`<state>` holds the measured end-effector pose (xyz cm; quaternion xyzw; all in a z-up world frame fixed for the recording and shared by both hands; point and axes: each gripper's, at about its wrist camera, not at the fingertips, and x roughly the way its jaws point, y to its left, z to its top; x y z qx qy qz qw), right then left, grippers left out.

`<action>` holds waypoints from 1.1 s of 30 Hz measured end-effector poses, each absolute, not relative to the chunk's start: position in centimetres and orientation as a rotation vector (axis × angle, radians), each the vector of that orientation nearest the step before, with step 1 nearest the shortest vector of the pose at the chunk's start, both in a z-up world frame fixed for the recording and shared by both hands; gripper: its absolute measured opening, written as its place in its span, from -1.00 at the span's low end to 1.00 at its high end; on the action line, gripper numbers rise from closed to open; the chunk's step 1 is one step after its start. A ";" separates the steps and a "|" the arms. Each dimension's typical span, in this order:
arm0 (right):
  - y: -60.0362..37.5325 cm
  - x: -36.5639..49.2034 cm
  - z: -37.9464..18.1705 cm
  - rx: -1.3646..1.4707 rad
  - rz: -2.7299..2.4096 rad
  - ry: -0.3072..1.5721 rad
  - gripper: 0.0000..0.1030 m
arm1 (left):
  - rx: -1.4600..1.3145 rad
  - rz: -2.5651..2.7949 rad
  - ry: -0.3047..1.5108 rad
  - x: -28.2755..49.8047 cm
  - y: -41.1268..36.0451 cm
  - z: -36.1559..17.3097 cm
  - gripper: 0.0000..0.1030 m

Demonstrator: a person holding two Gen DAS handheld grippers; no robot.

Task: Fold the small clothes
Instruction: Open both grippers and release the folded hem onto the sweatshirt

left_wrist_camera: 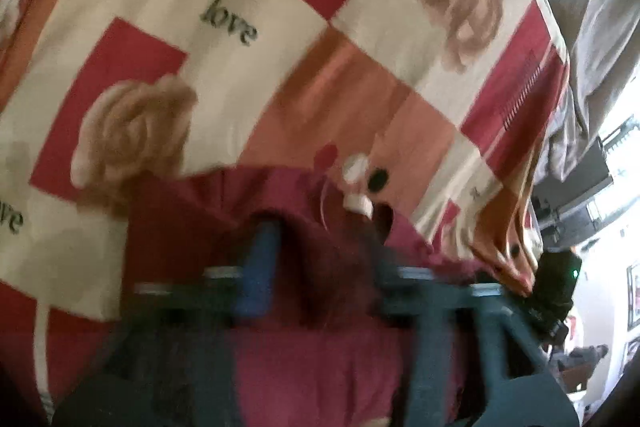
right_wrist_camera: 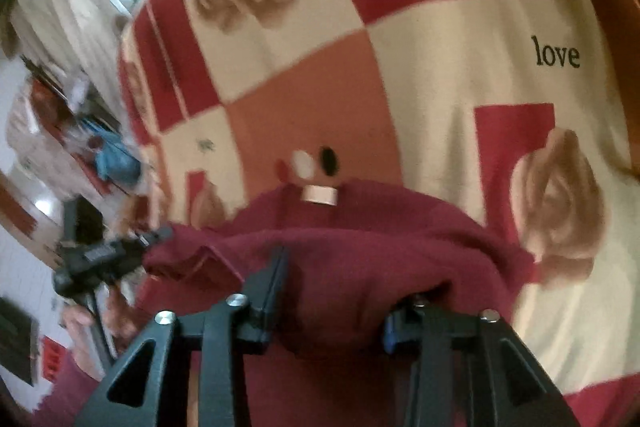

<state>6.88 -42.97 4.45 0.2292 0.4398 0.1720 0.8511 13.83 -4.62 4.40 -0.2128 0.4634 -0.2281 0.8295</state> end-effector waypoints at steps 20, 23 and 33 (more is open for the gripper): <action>-43.9 8.0 0.0 0.296 0.061 1.040 -0.04 | -0.217 -0.324 1.063 7.8 -3.9 1.1 0.52; -44.5 6.5 1.8 0.359 0.083 0.978 -0.03 | -0.146 -0.288 1.056 6.2 -3.9 0.8 0.52; -41.4 -7.3 4.4 0.311 0.273 1.022 0.01 | -0.202 -0.352 1.077 3.0 -2.3 0.1 0.52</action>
